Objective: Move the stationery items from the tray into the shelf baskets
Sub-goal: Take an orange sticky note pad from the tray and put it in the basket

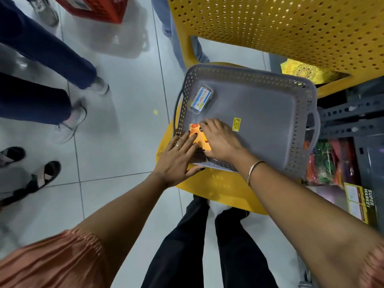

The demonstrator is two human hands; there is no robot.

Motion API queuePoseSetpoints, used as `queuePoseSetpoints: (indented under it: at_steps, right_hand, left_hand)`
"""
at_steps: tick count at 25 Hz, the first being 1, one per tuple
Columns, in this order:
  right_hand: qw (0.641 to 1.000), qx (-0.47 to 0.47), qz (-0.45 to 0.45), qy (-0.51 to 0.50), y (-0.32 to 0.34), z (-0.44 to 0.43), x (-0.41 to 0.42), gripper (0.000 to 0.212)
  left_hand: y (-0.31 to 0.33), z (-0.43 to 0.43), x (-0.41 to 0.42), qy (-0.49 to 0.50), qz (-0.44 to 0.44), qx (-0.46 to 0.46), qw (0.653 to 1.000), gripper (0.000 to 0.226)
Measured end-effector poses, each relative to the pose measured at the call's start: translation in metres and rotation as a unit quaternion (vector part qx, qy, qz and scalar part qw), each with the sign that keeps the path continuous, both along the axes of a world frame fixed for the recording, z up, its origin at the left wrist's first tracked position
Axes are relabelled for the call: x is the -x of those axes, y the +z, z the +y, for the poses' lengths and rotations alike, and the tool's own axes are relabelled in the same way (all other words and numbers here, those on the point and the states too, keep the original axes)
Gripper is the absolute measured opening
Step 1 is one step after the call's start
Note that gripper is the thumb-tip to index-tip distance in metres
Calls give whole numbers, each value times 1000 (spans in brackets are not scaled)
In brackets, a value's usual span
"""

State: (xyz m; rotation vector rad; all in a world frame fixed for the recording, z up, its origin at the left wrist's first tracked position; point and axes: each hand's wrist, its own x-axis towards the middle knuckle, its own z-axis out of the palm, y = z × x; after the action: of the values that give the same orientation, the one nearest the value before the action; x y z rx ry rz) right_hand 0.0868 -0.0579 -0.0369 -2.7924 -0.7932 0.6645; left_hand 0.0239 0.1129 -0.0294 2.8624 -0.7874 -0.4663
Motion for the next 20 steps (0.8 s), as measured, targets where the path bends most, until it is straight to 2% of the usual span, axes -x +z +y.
queuePoseSetpoints:
  at_steps: [6,12,20]
  right_hand:
    - [1000,13,-15,-2,0,3,-1,82]
    - [995,13,6,-99,22,-33,7,83]
    - [959,11,-96,-268,155,-129,34,82]
  left_hand:
    - [-1,-1,1,5,-5,-4,1000,75]
    - [9,1,-2,-12,13,-13,1000,78]
    - [91,-48,-25,-88,-56,8,995,80]
